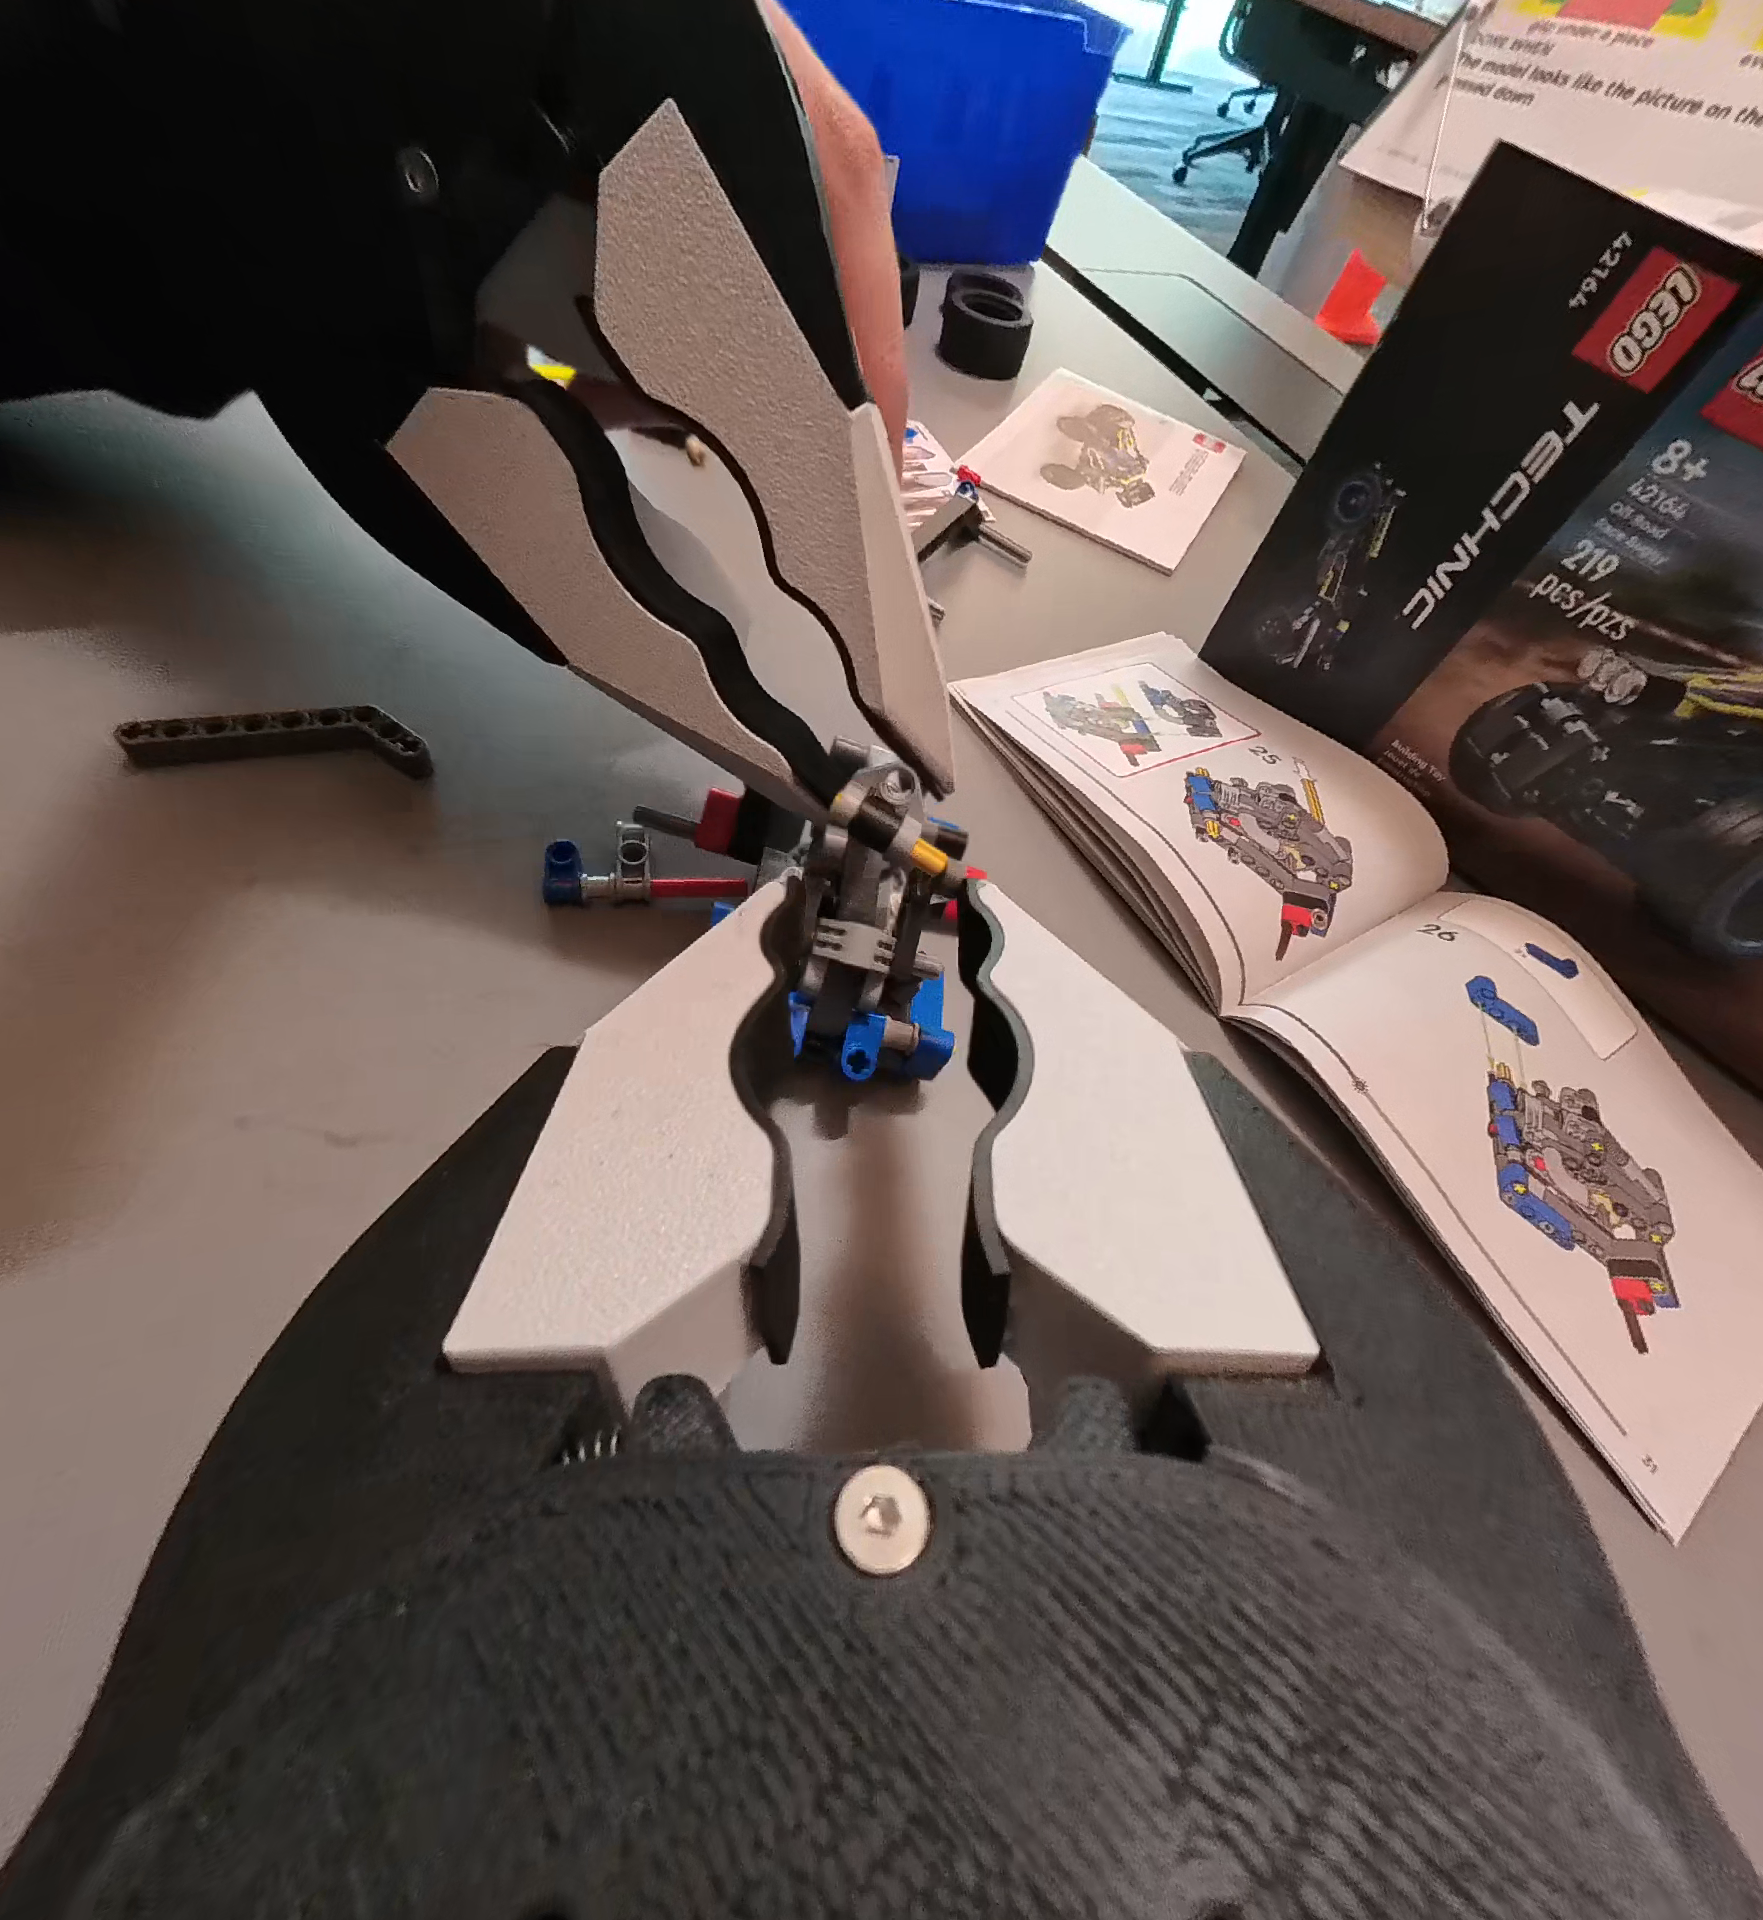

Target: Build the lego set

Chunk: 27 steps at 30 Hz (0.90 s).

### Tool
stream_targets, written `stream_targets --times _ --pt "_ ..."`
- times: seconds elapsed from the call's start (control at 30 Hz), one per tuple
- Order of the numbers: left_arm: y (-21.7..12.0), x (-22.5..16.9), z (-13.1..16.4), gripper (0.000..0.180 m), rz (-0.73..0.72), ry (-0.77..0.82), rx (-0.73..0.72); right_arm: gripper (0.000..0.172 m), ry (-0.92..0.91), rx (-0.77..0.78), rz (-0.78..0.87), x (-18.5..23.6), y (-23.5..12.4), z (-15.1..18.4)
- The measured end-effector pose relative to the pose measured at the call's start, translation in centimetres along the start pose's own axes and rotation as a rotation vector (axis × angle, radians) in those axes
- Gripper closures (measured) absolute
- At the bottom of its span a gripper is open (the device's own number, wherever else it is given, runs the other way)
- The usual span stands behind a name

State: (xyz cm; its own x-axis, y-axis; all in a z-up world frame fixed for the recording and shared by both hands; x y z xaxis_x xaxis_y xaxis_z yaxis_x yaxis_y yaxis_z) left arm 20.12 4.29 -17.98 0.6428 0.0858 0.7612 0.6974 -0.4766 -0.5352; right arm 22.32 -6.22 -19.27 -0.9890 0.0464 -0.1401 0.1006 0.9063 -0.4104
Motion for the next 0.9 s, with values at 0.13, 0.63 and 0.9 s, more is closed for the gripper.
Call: stream_targets --times 0.13,0.63,0.9 --pt "-0.1 -0.1 0.1 0.167 -0.010 0.021 -0.013 0.150 -0.024 0.004 0.033 -0.1 0.2 0.0" --pt "-1.2 -0.1 1.6 0.157 0.175 -0.218 -0.160 0.143 -0.150 -0.057 0.023 0.8 -0.3 -0.3" --pt "-0.9 0.3 1.8 0.163 0.146 -0.247 -0.115 0.154 -0.018 -0.008 0.064 1.4 0.1 -0.7"
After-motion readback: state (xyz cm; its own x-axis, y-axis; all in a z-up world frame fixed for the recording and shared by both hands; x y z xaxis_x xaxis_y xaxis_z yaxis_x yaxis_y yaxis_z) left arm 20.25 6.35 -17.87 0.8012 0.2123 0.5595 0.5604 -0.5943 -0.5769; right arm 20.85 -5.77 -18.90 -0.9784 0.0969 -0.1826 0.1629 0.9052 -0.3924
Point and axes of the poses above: each gripper's, where its closed fingertips meet, y out along the fingers, z out of its underside, x = y × z across the jaws, the point moved 7 cm from there along -y, back along the fingers, and after that the axes turned 5 degrees about -z, right-handed, at the moved point
